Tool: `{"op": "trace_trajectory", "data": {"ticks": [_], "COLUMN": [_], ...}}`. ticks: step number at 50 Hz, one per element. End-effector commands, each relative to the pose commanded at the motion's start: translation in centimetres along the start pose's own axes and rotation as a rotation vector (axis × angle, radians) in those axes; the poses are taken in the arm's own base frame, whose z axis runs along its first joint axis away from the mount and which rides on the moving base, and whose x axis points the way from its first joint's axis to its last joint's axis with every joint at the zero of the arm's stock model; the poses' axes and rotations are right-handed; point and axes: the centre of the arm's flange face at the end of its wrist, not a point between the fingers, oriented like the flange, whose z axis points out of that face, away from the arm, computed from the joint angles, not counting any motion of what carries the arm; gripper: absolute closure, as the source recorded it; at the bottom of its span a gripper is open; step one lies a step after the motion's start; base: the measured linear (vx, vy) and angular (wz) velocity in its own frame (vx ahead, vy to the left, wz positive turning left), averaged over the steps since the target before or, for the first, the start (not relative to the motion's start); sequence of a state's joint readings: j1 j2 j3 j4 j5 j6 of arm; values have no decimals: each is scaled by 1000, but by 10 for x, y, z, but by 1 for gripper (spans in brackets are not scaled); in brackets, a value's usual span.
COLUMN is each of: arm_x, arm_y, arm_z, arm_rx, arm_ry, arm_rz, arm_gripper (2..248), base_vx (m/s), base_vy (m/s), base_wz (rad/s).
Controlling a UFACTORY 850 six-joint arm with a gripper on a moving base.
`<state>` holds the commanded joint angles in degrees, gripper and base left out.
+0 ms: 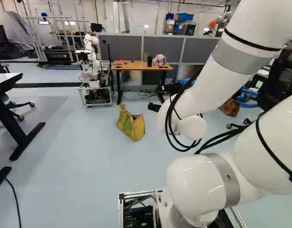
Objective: Pick up the bag on the ground and place it on the table
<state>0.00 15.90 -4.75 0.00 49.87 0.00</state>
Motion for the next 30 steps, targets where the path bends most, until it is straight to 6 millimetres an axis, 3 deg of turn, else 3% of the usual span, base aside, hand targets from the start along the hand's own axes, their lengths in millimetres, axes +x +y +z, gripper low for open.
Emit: {"op": "trace_trajectory", "data": {"ticks": [30], "arm_x": [0], "arm_y": [0], "arm_z": [0], "arm_rx": [0], "arm_ry": [0], "arm_rz": [0], "arm_gripper": [3], "base_vx": [137], "base_vy": [45], "base_wz": [207]}}
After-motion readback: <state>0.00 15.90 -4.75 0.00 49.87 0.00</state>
